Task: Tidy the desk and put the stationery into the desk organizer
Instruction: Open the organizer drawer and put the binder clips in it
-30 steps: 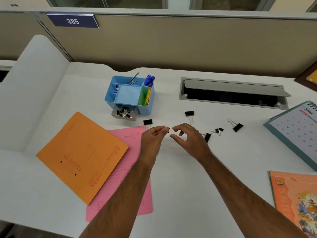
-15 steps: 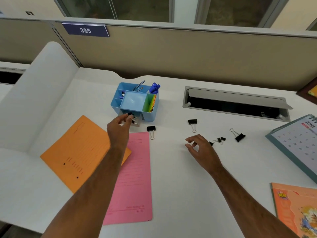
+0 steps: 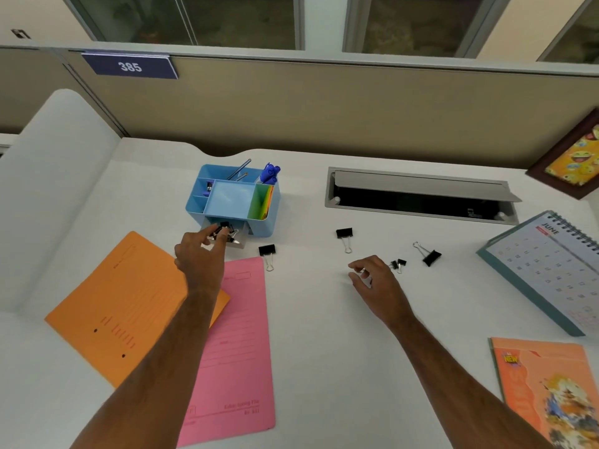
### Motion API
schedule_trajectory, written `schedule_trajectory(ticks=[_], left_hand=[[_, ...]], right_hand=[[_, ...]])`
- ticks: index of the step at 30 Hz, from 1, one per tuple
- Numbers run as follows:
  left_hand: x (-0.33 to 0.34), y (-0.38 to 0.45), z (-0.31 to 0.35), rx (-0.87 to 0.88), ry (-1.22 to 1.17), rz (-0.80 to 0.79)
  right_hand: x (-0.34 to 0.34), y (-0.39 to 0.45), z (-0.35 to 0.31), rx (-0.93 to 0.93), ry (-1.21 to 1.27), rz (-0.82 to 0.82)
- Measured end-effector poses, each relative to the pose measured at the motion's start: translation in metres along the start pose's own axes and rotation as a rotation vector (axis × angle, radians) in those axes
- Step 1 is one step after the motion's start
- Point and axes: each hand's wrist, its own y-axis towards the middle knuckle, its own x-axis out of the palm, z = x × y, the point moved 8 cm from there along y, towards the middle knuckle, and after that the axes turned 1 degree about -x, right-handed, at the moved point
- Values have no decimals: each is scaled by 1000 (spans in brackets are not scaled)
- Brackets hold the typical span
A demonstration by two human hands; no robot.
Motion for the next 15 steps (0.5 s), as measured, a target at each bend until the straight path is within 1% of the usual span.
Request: schedule_trajectory(ticks=[3, 7, 11, 13, 15], left_hand=[[5, -17, 6, 22, -109, -15], [29, -54, 14, 71, -185, -112], [69, -94, 12, 83, -132, -284], [89, -112, 12, 114, -122, -391], [104, -127, 15, 162, -107, -462]], right_hand=[[-8, -1, 9, 24, -24, 39], [-33, -4, 28, 54, -92, 163], [-60, -8, 54, 98, -108, 243], [-68, -10, 67, 152, -119, 232], [-73, -11, 74, 182, -152, 210]])
